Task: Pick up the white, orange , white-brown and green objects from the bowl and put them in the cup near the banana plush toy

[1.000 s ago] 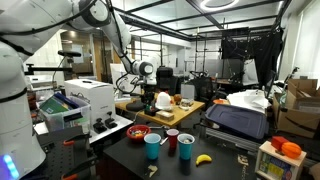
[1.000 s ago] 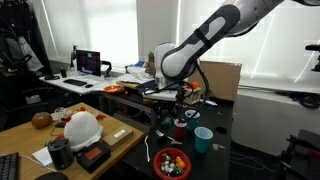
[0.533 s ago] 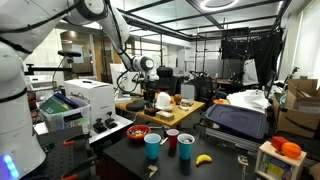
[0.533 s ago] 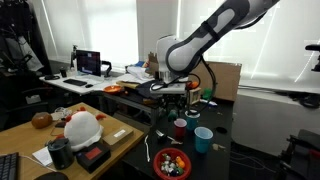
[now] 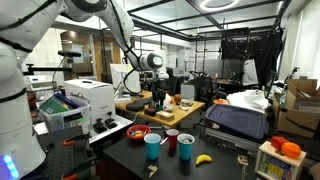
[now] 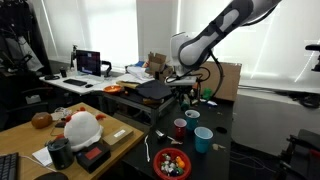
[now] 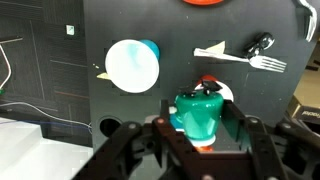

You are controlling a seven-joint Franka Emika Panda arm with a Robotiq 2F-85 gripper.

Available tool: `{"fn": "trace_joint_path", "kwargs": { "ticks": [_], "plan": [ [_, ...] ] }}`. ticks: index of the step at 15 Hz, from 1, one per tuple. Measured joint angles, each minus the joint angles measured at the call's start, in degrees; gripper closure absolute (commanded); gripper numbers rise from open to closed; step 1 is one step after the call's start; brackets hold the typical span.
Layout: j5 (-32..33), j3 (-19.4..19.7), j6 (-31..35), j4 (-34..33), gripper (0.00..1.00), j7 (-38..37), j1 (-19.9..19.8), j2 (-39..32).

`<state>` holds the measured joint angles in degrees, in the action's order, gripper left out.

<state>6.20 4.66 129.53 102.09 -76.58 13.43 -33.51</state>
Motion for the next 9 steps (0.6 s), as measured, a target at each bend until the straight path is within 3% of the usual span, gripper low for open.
{"fn": "trace_joint_path", "kwargs": {
  "ticks": [9],
  "plan": [
    [0.0, 2.1, 0.0, 0.8, 0.70, 0.0, -4.9, 0.0]
  ]
}}
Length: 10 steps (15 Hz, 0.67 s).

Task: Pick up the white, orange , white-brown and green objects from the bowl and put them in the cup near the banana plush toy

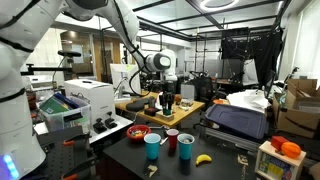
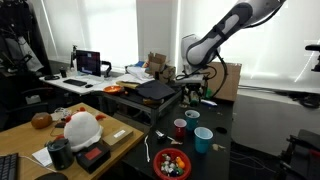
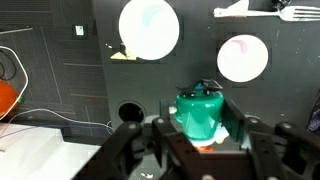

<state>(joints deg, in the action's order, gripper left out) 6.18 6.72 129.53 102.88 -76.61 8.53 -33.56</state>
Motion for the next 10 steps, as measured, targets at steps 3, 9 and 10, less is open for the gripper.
{"fn": "trace_joint_path", "kwargs": {
  "ticks": [3, 9, 10],
  "plan": [
    [-0.3, 0.1, 0.1, 0.2, 0.70, -0.2, -0.5, -0.6],
    [3.0, 2.7, 3.1, 0.3, 0.70, -4.1, 0.5, -3.9],
    [4.1, 3.4, 3.5, 0.3, 0.70, -5.2, 1.0, -4.3]
  ]
}}
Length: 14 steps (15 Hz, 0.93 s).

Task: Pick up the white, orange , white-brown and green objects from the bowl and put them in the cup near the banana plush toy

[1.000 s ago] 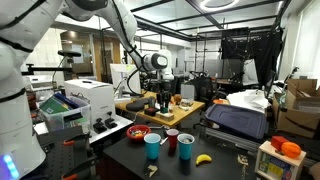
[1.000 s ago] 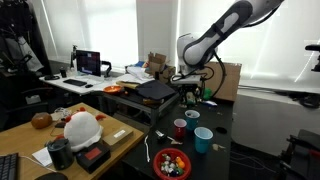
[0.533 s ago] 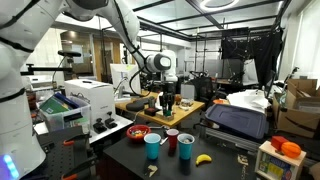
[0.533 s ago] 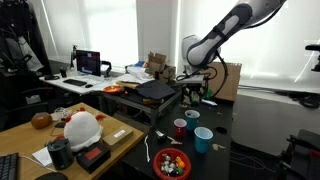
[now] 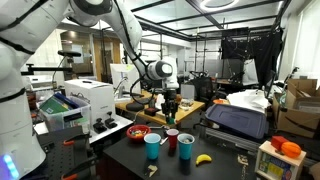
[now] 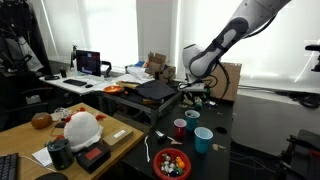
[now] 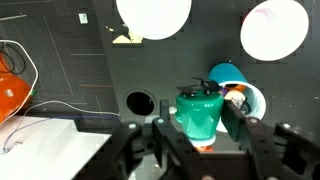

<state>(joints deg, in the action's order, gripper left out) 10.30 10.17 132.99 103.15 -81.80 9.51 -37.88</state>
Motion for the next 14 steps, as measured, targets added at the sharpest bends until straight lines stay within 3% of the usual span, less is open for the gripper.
{"fn": "trace_joint_path", "kwargs": {
  "ticks": [7, 14],
  "plan": [
    [3.6, 2.2, 1.7, -0.7, 0.70, -6.6, 2.0, -2.7],
    [4.7, 3.0, 1.7, -6.0, 0.70, -12.3, 3.6, -6.9]
  ]
}}
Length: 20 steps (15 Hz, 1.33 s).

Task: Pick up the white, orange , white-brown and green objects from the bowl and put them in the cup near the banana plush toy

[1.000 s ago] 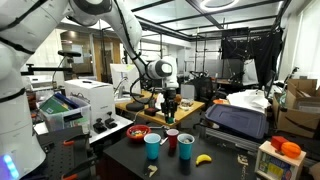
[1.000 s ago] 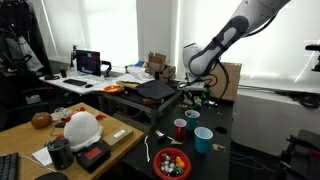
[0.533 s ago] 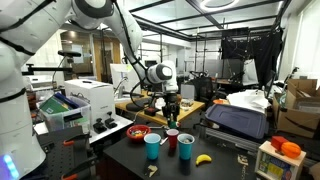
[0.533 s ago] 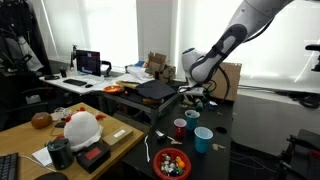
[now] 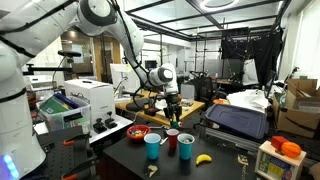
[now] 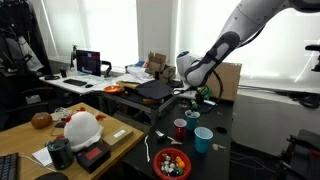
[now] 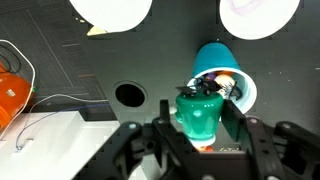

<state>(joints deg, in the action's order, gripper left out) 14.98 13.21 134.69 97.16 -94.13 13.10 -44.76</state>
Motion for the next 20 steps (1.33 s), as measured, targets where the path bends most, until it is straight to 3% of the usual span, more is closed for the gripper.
{"fn": "trace_joint_path", "kwargs": {
  "ticks": [11, 20],
  "plan": [
    [0.0, 1.5, 0.0, -3.0, 0.70, 0.0, -1.5, 0.4],
    [0.0, 2.4, 0.0, -6.4, 0.70, -2.8, -1.4, -4.5]
  ]
}}
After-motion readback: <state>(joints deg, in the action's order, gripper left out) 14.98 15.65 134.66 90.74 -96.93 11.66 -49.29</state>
